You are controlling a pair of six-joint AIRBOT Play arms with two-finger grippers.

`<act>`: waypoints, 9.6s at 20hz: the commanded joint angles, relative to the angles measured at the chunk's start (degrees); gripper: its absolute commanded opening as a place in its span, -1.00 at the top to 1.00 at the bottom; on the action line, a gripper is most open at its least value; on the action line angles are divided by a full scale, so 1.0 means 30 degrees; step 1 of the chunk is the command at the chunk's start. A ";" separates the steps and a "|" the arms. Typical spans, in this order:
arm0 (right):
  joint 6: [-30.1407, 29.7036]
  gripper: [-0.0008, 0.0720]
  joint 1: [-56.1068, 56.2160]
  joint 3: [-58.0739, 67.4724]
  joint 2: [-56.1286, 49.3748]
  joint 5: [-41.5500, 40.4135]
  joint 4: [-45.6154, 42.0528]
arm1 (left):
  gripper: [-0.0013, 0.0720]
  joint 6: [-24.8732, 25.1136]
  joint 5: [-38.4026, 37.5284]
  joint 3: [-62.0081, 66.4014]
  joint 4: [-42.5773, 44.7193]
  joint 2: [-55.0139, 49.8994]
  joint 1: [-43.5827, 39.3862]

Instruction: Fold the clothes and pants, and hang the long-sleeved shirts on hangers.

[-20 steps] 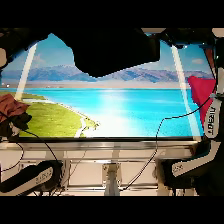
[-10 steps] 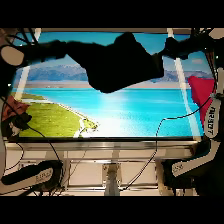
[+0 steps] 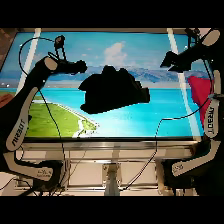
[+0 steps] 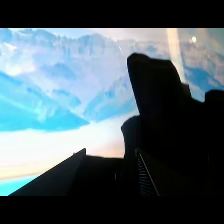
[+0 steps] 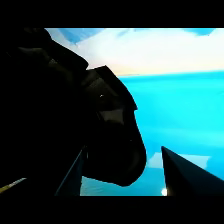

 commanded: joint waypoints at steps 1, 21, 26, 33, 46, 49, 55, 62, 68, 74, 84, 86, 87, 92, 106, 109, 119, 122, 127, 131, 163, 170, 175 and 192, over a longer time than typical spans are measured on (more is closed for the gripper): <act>0.0073 -0.35 -0.0058 -0.0095 -0.0211 0.0299 0.0058 | -0.01 0.1814 0.1916 0.0160 -0.0401 0.0044 -0.0058; -1.2794 -0.13 0.0007 -1.0287 -0.0685 0.1326 0.8000 | 0.92 0.6215 -0.7606 -0.9231 0.1996 0.8080 0.4051; -1.2903 -0.13 0.0007 -0.8313 -0.0685 0.0007 0.6484 | 0.92 0.6579 -0.7592 -0.9508 0.0736 0.8145 0.4029; -1.2866 -0.13 0.1501 -0.8014 -0.1421 -0.1158 0.4495 | 0.92 0.6586 -0.7614 -0.9508 0.0758 0.8080 0.4007; -1.2845 0.93 0.2331 -0.7949 -0.1923 -0.0270 0.5537 | 0.92 1.2728 -1.0506 -0.9508 -0.4182 0.2412 0.5180; -1.2837 0.93 0.2331 -0.7949 -0.1923 0.0073 0.6200 | 0.18 1.3384 -1.0542 -0.9508 -0.6710 0.0539 0.5166; -1.2830 0.93 0.2331 -0.7949 -0.1923 0.0226 0.6936 | 0.13 1.7631 -0.9224 -0.9493 -1.0382 -0.0087 0.5778; -1.2830 0.93 0.2331 -0.7949 -0.1923 0.0219 0.7249 | -0.07 1.6968 -0.9063 -0.9486 -0.9056 -0.0095 0.6411; -1.2830 0.93 0.2331 -0.7949 -0.1923 0.0525 0.7257 | -0.30 1.6976 -0.9347 -0.9486 -0.9129 -0.0240 0.6266; -1.2830 0.93 0.2331 -0.7949 -0.1923 0.0568 0.7337 | -0.30 1.7209 -0.9872 -0.9479 -1.0834 -0.1042 0.5996; -1.2845 0.93 0.2324 -0.7949 -0.1923 0.0903 0.7796 | 0.92 1.7209 -1.0477 -0.9471 -1.0870 -0.1027 0.5202; -1.2910 0.94 0.2186 -0.7941 -0.1916 0.1253 0.9165 | 0.92 1.7201 -1.1948 -0.9420 -1.1366 -0.0889 0.5311; -1.2968 0.94 0.1989 -0.7941 -0.1894 0.1698 1.0950 | 0.93 1.7194 -1.2757 -0.9275 -1.1810 -0.0539 0.5493; -1.5453 0.94 0.0044 -0.7941 0.0051 0.1712 2.3795 | 0.93 1.7172 -1.1562 -0.6360 -1.4491 0.4306 0.6499; -1.6611 0.93 0.2419 -0.7949 0.4022 -1.1657 2.6265 | 0.93 1.3114 0.1763 -0.2091 -1.4491 0.7490 0.2470; -1.6626 0.93 0.3075 -0.7941 0.4022 -1.2874 2.4174 | 0.93 1.3129 0.1712 -0.2098 -1.4243 0.6441 0.2470; -0.3534 0.94 0.1588 -0.8692 0.4022 -0.5042 0.3024 | 0.93 0.7606 -0.9566 -0.3563 0.1078 0.2543 0.1712; -0.3198 0.94 0.1552 -1.0105 0.3985 -0.5093 0.1763 | 0.93 0.7679 -0.8786 -0.5472 0.0641 0.1741 0.1173; -0.3198 0.94 0.1588 -1.0229 0.3810 -0.6404 0.1792 | 0.77 0.7694 -0.6943 -0.5661 -0.1450 0.1384 0.0597; -0.3264 0.94 0.1537 -1.0229 0.3810 -0.6426 0.1559 | -0.23 0.7679 -0.7308 -0.5661 -0.1931 0.1770 0.1086; -0.7781 0.94 0.1537 -1.0171 0.2637 -0.3971 0.4328 | -0.05 1.3726 -0.3971 -1.3610 -1.2342 0.2171 0.1384; -0.7817 0.94 0.1537 -1.0171 0.2637 -0.4000 0.4306 | -0.05 1.3784 -0.5311 -1.3610 -1.3143 0.2171 0.1144; -0.8109 0.94 0.1537 -1.0171 0.2637 -0.3993 0.4320 | -0.04 1.4717 -0.6295 -1.3610 -1.3347 0.1989 0.0787; -1.4979 0.93 -0.1523 -1.0098 0.2761 -0.1428 2.6673 | 0.93 1.0346 -0.6572 -0.7788 -1.5322 0.7548 0.1989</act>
